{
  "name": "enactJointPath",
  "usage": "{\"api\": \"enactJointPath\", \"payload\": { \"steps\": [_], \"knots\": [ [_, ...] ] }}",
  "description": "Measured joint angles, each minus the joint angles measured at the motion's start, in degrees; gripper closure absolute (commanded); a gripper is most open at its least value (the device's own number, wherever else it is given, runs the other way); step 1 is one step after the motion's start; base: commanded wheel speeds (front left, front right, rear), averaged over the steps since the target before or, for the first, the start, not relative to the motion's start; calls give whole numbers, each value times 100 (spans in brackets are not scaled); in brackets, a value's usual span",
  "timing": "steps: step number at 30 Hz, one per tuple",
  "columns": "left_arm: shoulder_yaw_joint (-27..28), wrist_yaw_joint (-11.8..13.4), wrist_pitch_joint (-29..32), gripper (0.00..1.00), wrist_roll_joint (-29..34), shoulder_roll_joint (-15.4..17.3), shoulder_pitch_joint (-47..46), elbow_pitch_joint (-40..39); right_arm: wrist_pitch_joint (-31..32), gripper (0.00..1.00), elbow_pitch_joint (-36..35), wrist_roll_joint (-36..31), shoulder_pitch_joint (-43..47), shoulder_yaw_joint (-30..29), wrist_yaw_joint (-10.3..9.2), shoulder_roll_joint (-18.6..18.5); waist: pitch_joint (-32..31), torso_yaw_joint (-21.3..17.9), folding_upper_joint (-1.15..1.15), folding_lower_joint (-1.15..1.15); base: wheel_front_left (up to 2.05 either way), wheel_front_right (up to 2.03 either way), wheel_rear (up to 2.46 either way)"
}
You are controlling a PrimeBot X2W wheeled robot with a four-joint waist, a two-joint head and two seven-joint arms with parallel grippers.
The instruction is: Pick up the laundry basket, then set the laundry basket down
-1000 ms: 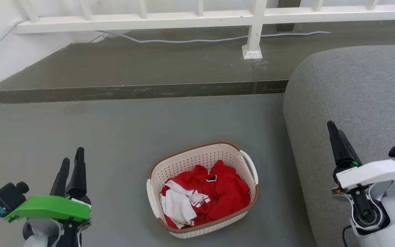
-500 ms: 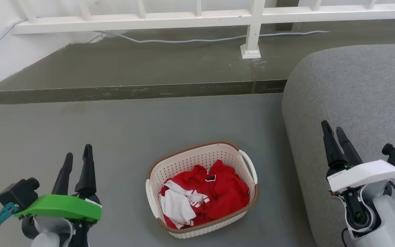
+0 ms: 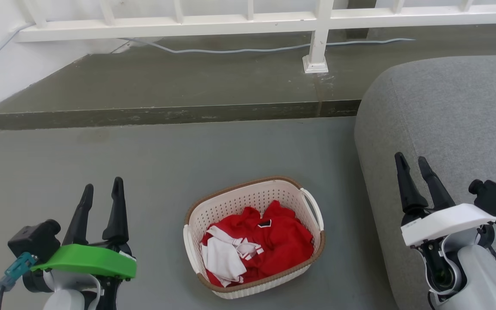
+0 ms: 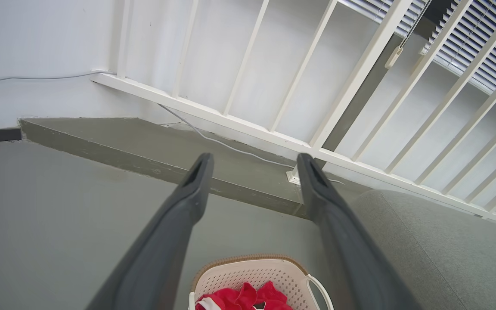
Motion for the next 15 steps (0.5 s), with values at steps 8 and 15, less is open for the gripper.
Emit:
{"api": "enactJointPath", "payload": {
  "steps": [8,15],
  "knots": [
    [-49,-4,-167,0,530,-5,6,-76,-130,0,14,-612,0,26,18,11,-11,-6,0,0,0,0,0],
    [-81,-7,-294,0,1033,-11,10,-133,-288,0,53,-1093,-1,74,51,45,-17,-15,0,0,0,0,0]
  ]
}}
